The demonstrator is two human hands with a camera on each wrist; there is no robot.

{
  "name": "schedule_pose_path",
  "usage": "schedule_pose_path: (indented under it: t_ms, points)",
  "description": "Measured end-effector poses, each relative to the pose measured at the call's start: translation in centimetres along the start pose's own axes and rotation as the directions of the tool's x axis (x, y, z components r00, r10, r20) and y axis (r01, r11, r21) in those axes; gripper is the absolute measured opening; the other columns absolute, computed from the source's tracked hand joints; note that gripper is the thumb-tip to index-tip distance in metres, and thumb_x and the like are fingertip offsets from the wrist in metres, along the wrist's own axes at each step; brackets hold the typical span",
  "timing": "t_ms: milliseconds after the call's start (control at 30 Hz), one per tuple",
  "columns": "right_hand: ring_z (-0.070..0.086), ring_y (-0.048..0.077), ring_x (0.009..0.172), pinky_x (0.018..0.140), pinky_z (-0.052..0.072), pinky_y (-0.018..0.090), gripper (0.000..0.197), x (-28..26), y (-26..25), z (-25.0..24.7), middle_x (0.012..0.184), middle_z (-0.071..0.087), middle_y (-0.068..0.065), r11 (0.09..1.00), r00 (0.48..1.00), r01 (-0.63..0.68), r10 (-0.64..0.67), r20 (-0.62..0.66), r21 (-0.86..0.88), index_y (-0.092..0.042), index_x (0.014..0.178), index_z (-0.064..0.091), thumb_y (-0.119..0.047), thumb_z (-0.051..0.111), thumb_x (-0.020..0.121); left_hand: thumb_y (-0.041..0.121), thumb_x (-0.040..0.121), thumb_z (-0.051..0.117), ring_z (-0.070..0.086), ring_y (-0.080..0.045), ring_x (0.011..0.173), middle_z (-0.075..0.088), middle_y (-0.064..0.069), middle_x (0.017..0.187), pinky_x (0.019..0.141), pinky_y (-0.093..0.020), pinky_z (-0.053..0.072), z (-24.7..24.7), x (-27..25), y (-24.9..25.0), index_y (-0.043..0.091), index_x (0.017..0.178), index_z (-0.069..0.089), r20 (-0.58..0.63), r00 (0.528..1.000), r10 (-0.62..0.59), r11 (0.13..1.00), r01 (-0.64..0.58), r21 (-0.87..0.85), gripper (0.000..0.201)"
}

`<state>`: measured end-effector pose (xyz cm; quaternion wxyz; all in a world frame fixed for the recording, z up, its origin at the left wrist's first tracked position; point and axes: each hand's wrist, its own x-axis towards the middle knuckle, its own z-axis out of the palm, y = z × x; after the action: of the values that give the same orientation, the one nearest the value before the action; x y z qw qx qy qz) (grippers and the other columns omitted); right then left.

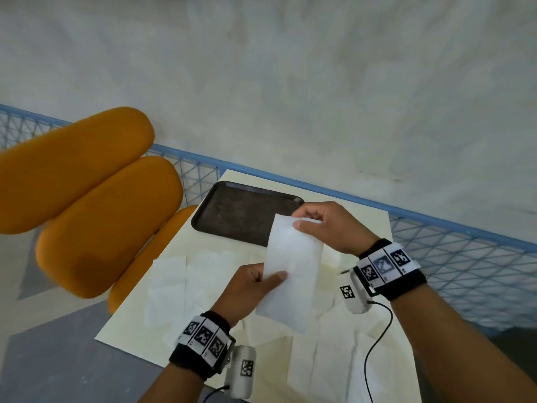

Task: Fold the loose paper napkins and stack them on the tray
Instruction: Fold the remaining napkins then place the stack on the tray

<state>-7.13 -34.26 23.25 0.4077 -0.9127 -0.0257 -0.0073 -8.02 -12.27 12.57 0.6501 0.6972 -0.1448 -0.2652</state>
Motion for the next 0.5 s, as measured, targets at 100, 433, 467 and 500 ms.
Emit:
schedule_pose_path:
  t_ms: [100, 433, 467, 500]
  points:
    - [0.069, 0.008, 0.088, 0.08, 0.052, 0.026, 0.008, -0.1, -0.2, -0.4, 0.095, 0.075, -0.01, 1.0, 0.999, -0.01, 0.011, -0.032, 0.017, -0.026, 0.092, 0.075, -0.023, 0.068, 0.092, 0.039, 0.092, 0.069, 0.073, -0.029, 0.097, 0.077, -0.008, 0.1, 0.091, -0.049, 0.057, 0.0, -0.7, 1.5, 0.006, 0.098, 0.075, 0.008, 1.0, 0.007, 1.0, -0.007, -0.004, 0.033]
    - [0.072, 0.016, 0.09, 0.084, 0.055, 0.031, 0.007, -0.3, -1.7, -1.5, 0.095, 0.077, -0.005, 0.991, 0.998, 0.015, -0.007, -0.066, 0.134, -0.023, 0.095, 0.075, -0.022, 0.069, 0.094, 0.036, 0.091, 0.072, 0.074, -0.02, 0.096, 0.078, 0.001, 0.102, 0.093, -0.048, 0.058, -0.4, -2.3, 4.2, 0.02, 0.101, 0.078, -0.003, 1.0, 0.007, 1.0, -0.007, 0.003, 0.02]
    - [0.072, 0.017, 0.091, 0.084, 0.055, 0.031, 0.007, -0.3, -1.8, -1.6, 0.096, 0.077, -0.004, 0.988, 0.997, 0.012, -0.001, -0.073, 0.153, -0.022, 0.096, 0.075, -0.022, 0.069, 0.094, 0.035, 0.092, 0.071, 0.073, -0.021, 0.098, 0.078, 0.0, 0.104, 0.094, -0.047, 0.058, -0.3, -2.5, 4.4, 0.02, 0.103, 0.078, 0.011, 1.0, 0.007, 1.0, -0.007, -0.009, 0.02]
    - [0.072, 0.017, 0.091, 0.084, 0.055, 0.03, 0.007, -0.3, -1.9, -1.6, 0.097, 0.077, -0.003, 0.985, 0.997, 0.01, 0.004, -0.08, 0.173, -0.021, 0.097, 0.075, -0.022, 0.069, 0.094, 0.033, 0.092, 0.07, 0.073, -0.022, 0.099, 0.078, -0.001, 0.105, 0.095, -0.047, 0.058, -0.3, -2.6, 4.7, 0.018, 0.105, 0.078, 0.024, 1.0, 0.012, 1.0, -0.012, -0.029, 0.02]
